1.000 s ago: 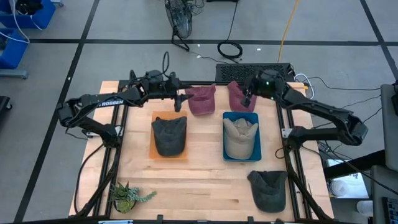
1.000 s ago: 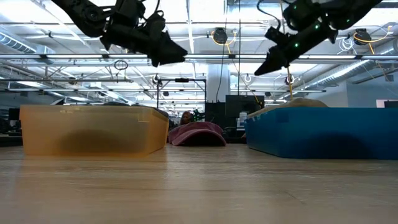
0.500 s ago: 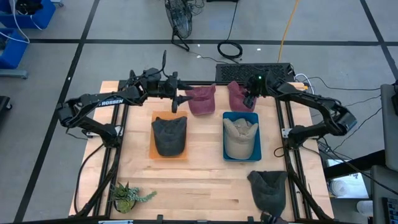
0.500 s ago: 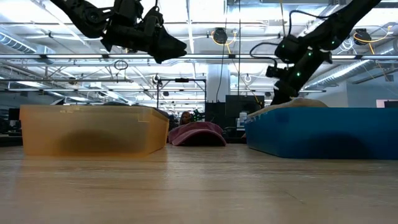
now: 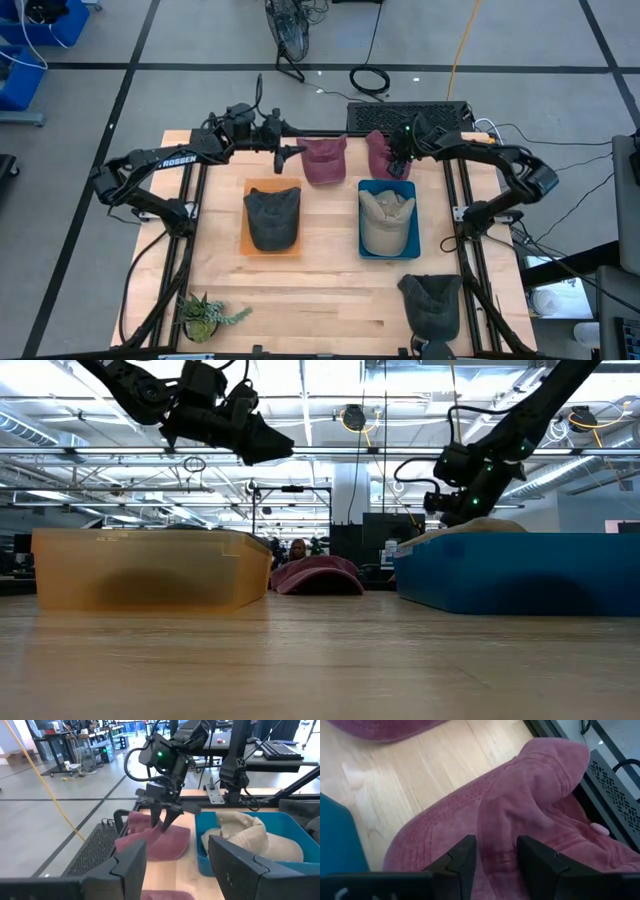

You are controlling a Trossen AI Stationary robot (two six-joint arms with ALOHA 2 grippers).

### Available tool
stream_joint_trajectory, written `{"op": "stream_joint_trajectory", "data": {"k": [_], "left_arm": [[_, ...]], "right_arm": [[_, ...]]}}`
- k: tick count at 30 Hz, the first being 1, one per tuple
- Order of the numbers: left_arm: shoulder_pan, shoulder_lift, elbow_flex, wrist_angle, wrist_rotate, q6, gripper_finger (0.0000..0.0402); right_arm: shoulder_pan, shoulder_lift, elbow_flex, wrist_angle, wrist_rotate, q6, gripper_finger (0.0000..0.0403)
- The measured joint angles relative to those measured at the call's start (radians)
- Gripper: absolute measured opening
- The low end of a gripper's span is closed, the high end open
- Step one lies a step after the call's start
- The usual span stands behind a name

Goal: Pick & Place hat
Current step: Put the right red cap into the blue bin

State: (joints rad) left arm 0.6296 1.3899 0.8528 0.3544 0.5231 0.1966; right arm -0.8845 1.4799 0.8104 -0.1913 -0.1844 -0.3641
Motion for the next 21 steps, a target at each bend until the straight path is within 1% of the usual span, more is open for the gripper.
{"op": "stream_joint_trajectory", "data": {"k": [4, 10, 11, 15, 21], "left_arm": [[-0.001, 0.000, 0.000, -0.023, 0.000, 0.012, 0.0214], [0.000, 0.000, 0.000, -0.036, -0.001, 0.015, 0.0214], [0.000, 0.000, 0.000, -0.047, -0.001, 0.027, 0.0214], [0.001, 0.000, -0.001, -0.106, -0.041, 0.064, 0.0214], [0.022, 0.000, -0.001, -0.136, -0.052, 0.054, 0.0214]], "right_arm": [[0.000, 0.003, 0.000, -0.012, -0.003, -0.011, 0.0101], [0.002, -0.017, 0.000, -0.030, 0.002, -0.022, 0.0014], [0.002, -0.028, 0.000, -0.033, 0.008, -0.029, 0.0009], [0.006, -0.100, 0.000, -0.038, 0.058, -0.044, 0.0012], [0.050, -0.314, -0.001, -0.097, 0.057, -0.074, 0.0006]]}}
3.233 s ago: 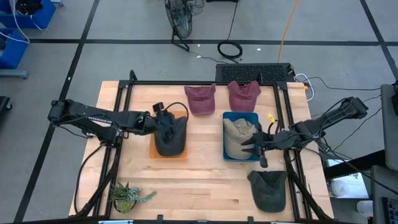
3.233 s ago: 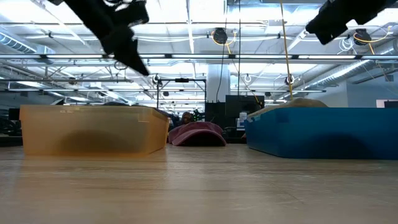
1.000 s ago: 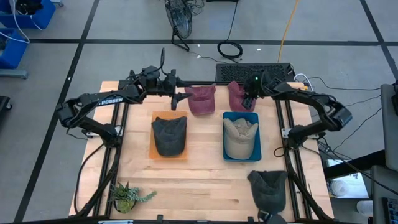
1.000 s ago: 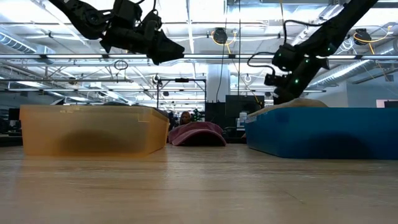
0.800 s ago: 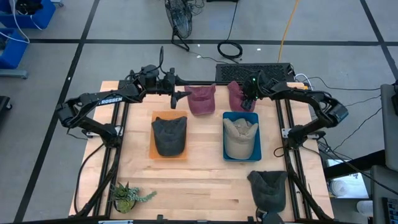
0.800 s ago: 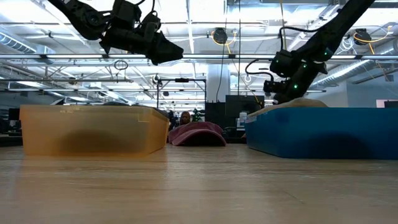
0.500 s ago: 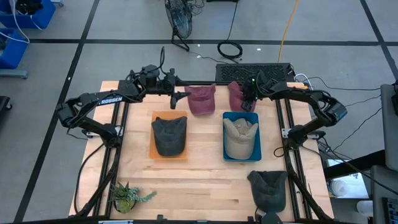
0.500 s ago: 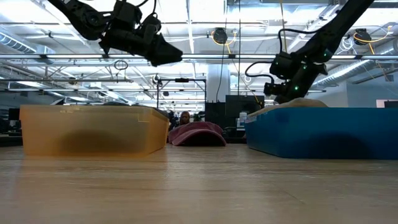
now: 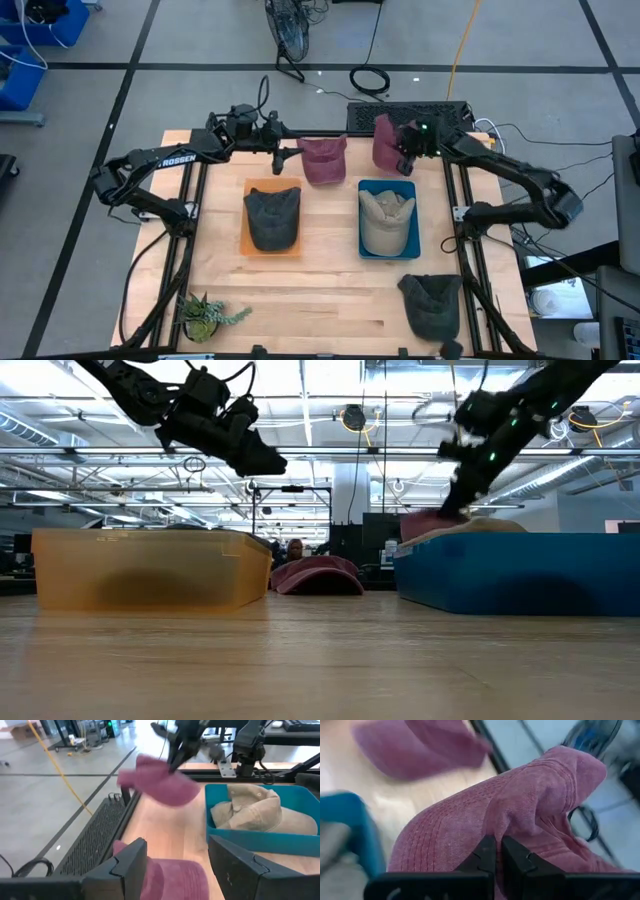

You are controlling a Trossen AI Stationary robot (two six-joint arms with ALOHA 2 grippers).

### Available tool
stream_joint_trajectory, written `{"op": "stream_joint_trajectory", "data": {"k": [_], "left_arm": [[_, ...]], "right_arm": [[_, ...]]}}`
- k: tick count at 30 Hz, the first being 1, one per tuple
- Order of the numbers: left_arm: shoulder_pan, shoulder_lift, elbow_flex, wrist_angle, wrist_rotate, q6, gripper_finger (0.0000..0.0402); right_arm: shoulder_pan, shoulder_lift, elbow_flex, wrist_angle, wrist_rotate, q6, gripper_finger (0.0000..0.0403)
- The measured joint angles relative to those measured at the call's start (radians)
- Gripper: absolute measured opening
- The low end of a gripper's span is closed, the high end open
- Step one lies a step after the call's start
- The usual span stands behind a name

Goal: Pick & Place hat
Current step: Put the right red cap into the blue bin

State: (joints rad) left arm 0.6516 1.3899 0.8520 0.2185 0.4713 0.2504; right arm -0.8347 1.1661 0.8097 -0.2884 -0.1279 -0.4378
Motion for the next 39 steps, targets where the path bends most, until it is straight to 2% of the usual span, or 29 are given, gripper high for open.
{"op": "stream_joint_trajectory", "data": {"k": [5, 12, 17, 24, 31, 39], "left_arm": [[0.005, 0.000, 0.000, -0.014, 0.000, -0.001, 0.0214], [0.004, 0.000, 0.000, -0.006, 0.000, -0.002, 0.0214], [0.004, 0.000, 0.000, -0.002, 0.001, -0.008, 0.0214], [0.001, 0.000, 0.000, 0.003, 0.001, -0.032, 0.0214], [-0.016, 0.000, 0.000, 0.003, 0.002, -0.031, 0.0214], [-0.026, 0.000, 0.000, 0.003, 0.003, -0.031, 0.0214]], "right_arm": [[0.094, -0.193, 0.000, -0.081, -0.004, 0.023, 0.0004], [0.325, -0.343, 0.000, -0.205, -0.004, 0.238, 0.0004], [0.546, -0.340, 0.000, -0.226, 0.022, 0.387, 0.0004], [0.789, -0.306, 0.000, -0.269, 0.205, 0.571, 0.0004], [0.911, -0.278, 0.000, -0.360, 0.366, 0.719, 0.0004], [0.993, -0.206, 0.000, -0.352, 0.367, 0.784, 0.0004]]}}
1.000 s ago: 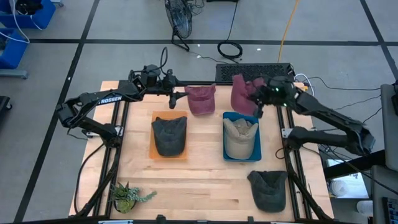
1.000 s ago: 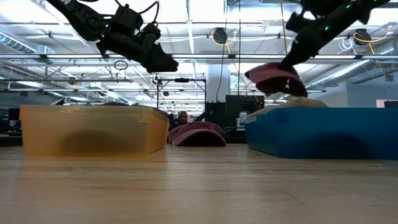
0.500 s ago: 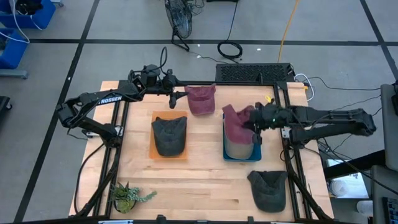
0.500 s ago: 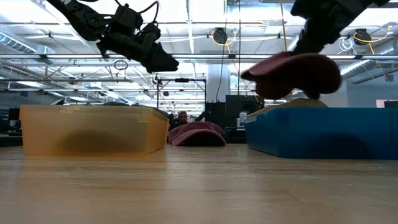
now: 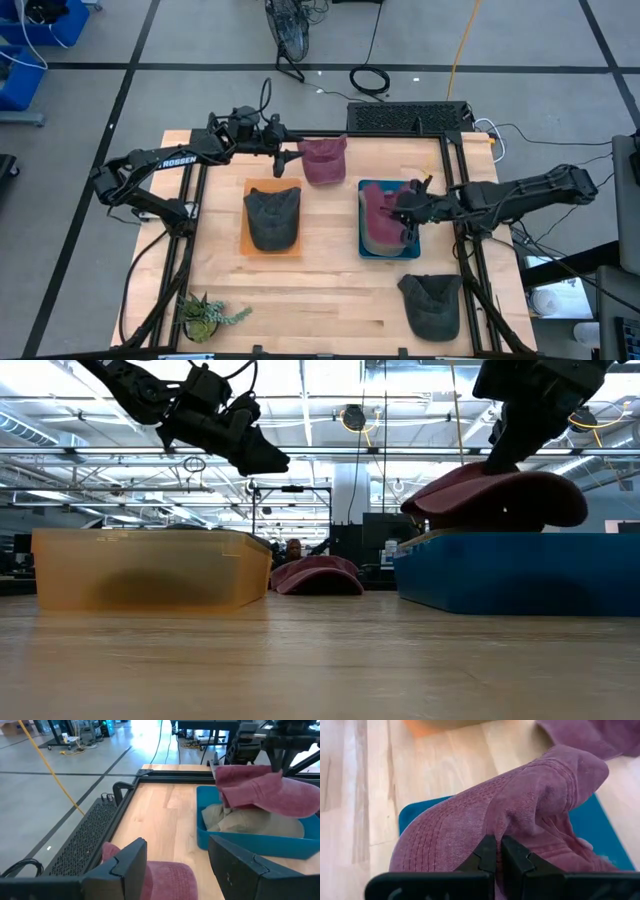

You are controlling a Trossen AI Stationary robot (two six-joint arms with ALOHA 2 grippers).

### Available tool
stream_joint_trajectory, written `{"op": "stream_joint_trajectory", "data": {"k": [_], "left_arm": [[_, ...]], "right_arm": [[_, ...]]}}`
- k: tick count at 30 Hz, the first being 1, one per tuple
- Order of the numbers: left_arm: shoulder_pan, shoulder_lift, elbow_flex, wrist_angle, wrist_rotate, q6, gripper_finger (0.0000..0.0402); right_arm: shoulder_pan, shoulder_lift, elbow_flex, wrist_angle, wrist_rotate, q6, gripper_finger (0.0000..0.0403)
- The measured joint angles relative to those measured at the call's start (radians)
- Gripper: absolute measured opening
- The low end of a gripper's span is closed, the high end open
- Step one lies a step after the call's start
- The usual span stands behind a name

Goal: Pick & Place hat
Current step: Put the right red cap into the blue bin

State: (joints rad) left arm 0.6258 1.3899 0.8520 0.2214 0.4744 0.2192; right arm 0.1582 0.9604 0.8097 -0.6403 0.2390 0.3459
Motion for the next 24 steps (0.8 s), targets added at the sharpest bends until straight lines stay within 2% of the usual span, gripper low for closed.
{"op": "stream_joint_trajectory", "data": {"k": [9, 15, 24], "left_arm": [[0.000, 0.000, 0.000, 0.007, 0.000, -0.001, 0.0214], [0.000, 0.000, 0.000, 0.009, -0.001, -0.012, 0.0214], [0.000, 0.000, 0.000, 0.006, -0.001, -0.019, 0.0214]], "right_arm": [[0.034, 0.054, 0.000, -0.001, -0.004, 0.081, 0.0004], [0.034, 0.127, -0.002, 0.004, -0.005, 0.066, 0.0009], [0.034, 0.205, -0.060, 0.045, -0.005, 0.022, 0.0086]]}}
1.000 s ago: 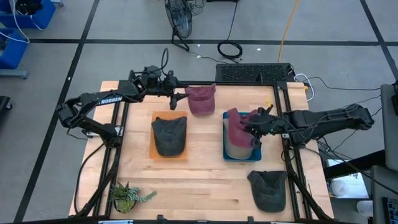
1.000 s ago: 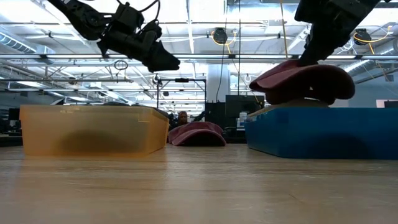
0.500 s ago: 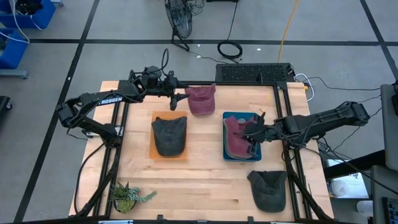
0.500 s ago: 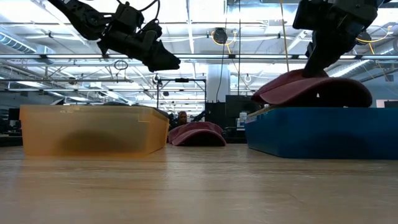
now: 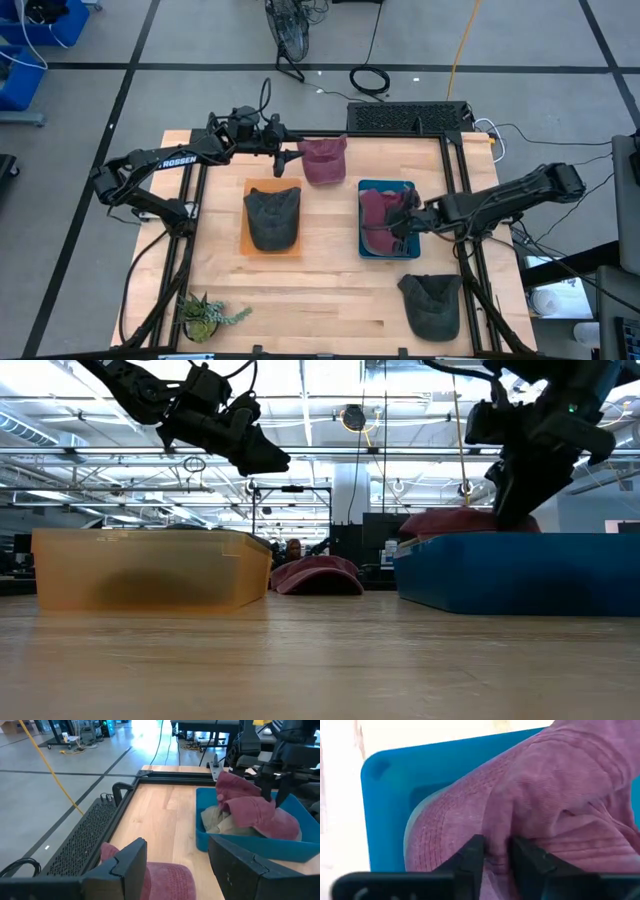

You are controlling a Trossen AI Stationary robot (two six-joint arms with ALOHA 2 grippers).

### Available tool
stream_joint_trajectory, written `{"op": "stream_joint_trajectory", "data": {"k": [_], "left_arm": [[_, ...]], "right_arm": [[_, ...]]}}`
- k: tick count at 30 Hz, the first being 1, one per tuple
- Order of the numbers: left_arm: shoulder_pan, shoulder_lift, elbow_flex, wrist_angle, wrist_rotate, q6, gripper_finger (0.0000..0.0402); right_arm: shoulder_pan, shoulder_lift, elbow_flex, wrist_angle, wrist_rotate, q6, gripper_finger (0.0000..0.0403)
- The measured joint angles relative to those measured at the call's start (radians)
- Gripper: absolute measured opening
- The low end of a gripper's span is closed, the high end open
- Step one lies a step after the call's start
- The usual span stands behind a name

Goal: Pick & Place hat
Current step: Put the right red cap into the blue bin

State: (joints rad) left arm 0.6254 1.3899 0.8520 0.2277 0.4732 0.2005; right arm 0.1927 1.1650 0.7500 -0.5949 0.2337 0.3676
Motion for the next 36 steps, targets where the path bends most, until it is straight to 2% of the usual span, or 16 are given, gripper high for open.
{"op": "stream_joint_trajectory", "data": {"k": [5, 11, 22, 30, 36], "left_arm": [[0.000, 0.000, 0.000, -0.001, 0.000, 0.000, 0.0214], [0.000, 0.000, 0.000, -0.001, -0.001, 0.000, 0.0214], [0.000, 0.000, 0.000, 0.001, -0.001, 0.000, 0.0214], [0.000, 0.000, 0.000, 0.001, -0.001, -0.001, 0.0214], [0.000, 0.000, 0.000, 0.001, -0.001, -0.004, 0.0214]], "right_arm": [[0.000, -0.011, -0.006, 0.036, -0.002, -0.058, 0.0122], [0.000, -0.049, -0.006, 0.084, 0.000, -0.092, 0.0143], [-0.001, -0.093, -0.008, 0.101, 0.062, -0.096, 0.0146], [-0.001, -0.057, -0.109, 0.249, 0.078, -0.094, 0.0153], [-0.001, -0.076, -0.112, 0.292, 0.079, -0.171, 0.0153]]}}
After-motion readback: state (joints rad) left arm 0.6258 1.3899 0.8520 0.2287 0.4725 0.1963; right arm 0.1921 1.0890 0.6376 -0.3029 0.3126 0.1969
